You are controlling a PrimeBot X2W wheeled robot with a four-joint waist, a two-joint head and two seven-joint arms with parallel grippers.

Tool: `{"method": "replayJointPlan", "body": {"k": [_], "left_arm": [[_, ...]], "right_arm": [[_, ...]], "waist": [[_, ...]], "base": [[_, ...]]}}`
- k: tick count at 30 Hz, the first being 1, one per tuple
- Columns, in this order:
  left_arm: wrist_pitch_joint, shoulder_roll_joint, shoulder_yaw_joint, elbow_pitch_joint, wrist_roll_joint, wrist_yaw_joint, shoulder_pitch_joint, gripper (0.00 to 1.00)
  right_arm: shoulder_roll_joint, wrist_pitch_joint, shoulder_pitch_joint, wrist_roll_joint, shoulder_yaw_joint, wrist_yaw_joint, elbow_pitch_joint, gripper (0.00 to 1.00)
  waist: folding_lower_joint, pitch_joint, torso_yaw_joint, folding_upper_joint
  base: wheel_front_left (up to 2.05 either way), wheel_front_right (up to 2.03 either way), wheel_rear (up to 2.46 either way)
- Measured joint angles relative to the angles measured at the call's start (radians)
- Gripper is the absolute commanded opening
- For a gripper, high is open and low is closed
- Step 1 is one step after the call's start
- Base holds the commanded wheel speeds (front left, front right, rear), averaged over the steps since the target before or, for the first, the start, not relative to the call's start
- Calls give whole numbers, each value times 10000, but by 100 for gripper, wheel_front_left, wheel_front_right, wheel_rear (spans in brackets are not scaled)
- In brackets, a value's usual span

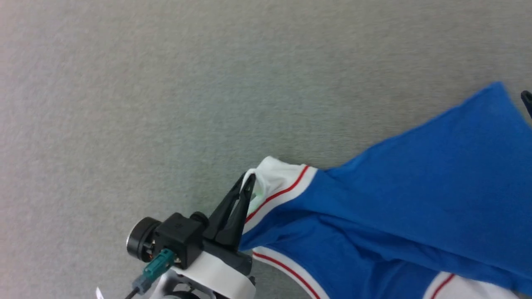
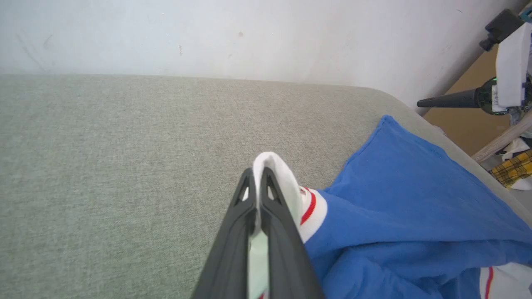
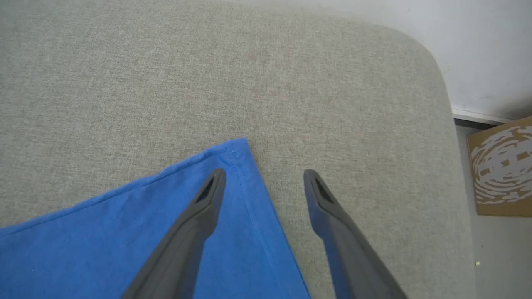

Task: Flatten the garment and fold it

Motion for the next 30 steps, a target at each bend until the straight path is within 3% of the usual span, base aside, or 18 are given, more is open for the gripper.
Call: {"method": "replayJointPlan", "body": {"k": [9, 11, 12, 15, 19, 25, 30], "left_arm": [[-280, -180, -104, 211, 61, 0, -126, 0], [-282, -184, -88, 215, 61, 4, -197, 0], [-280, -184, -88, 217, 61, 4, -199, 0], [-280, -174, -35, 251, 54, 10, -198, 0], [-382, -105, 242, 330, -251, -17, -224, 0], [-385, 644, 984, 788, -416, -508, -1190, 0], [-520, 1114, 1753, 1473, -619, -1051, -2891, 0]], "right_arm": [[-523, -36, -199, 125, 290, 0, 1055, 100], [-708, 222, -267, 157, 268, 8, 1095, 13], [-767, 410, -296, 138, 232, 13, 1091, 0], [-681, 669, -430, -144, -148, 15, 1074, 0], [-44, 537, -432, -313, -568, -2, 1022, 0], [924, -13, -550, -171, -894, -2, 769, 0], [1310, -966, -1514, -336, -1296, -2, 646, 0]], "waist": [[-2, 832, 901, 0], [-3, 975, 1022, 0], [-3, 1034, 1068, 0], [-1, 1100, 1126, 0], [-1, 922, 1091, 0], [-2, 219, 949, 0], [-2, -671, 654, 0]], "base": [[0, 0, 0], [0, 0, 0], [0, 0, 0], [0, 0, 0], [0, 0, 0], [0, 0, 0], [0, 0, 0]]}}
